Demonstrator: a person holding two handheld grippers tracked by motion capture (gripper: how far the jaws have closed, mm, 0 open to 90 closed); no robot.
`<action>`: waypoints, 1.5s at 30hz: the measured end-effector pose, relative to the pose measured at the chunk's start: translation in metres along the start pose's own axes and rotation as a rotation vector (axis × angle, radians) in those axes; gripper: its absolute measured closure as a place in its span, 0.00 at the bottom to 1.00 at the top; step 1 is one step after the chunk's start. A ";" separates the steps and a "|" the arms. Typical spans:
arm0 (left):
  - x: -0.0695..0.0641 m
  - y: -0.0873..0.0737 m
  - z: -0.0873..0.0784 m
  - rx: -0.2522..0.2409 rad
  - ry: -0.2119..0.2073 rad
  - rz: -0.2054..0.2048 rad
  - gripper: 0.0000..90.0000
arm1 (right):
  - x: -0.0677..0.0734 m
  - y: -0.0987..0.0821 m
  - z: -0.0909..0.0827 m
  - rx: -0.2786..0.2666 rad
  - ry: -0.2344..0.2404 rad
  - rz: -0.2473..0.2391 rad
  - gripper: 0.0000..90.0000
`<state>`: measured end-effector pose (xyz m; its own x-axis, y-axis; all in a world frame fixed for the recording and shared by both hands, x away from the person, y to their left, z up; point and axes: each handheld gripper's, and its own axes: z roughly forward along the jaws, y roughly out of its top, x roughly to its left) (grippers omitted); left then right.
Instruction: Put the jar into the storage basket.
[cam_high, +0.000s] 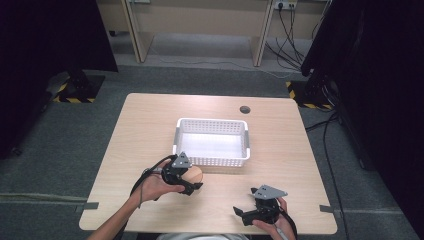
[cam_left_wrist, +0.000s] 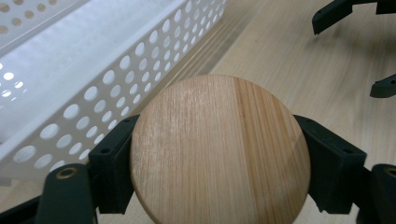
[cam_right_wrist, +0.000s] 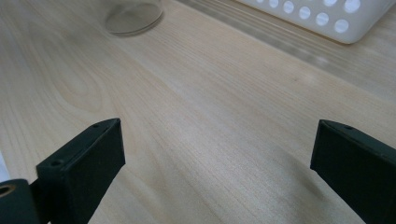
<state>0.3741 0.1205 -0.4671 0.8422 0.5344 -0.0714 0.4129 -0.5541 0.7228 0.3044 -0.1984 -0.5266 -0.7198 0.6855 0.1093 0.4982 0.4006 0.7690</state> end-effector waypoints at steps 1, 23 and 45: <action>0.000 0.001 -0.001 -0.002 -0.004 -0.002 0.26 | 0.000 0.000 0.000 0.000 0.000 0.000 0.04; 0.010 0.035 -0.019 -0.020 -0.009 0.006 0.26 | 0.000 0.000 0.000 -0.001 0.001 0.001 0.04; 0.018 0.084 -0.026 -0.008 -0.007 0.010 0.26 | -0.001 0.000 0.000 0.001 0.004 0.005 0.04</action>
<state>0.4152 0.1004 -0.3894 0.8486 0.5245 -0.0691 0.4018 -0.5541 0.7290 0.3048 -0.1987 -0.5266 -0.7192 0.6852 0.1154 0.5024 0.3981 0.7675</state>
